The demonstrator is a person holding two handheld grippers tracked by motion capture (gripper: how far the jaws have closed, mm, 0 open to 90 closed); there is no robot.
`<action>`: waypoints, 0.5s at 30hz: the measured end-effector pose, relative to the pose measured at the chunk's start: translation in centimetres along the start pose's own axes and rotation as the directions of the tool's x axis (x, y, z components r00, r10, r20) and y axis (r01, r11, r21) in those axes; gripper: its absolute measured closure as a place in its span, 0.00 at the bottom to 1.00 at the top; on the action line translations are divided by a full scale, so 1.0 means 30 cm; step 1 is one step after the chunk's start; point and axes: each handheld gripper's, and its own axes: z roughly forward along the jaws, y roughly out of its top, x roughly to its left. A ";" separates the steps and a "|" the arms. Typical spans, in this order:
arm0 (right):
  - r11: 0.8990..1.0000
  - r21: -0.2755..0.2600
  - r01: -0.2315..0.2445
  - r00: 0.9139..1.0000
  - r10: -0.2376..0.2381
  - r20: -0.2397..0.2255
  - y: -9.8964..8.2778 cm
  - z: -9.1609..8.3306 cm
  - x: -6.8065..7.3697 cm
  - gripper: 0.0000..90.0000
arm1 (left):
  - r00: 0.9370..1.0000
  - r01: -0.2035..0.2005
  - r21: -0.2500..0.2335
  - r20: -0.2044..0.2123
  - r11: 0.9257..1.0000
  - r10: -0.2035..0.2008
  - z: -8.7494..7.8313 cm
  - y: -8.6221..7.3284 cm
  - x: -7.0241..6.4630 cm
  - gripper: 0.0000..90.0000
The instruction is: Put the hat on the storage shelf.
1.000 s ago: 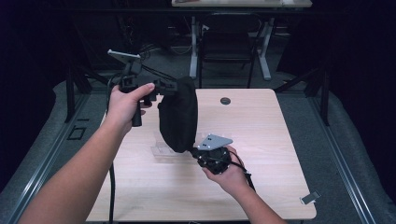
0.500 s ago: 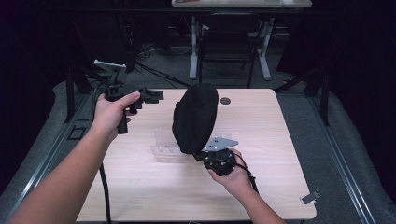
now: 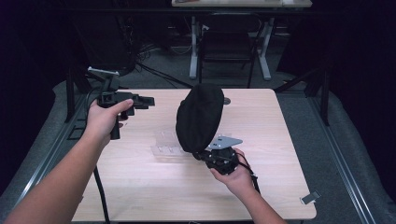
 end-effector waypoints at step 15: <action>1.000 0.008 -0.006 1.000 0.006 0.003 -0.013 -0.012 -0.011 0.78 | 0.946 -0.157 0.010 -0.286 0.987 0.154 -0.026 -0.026 0.044 0.57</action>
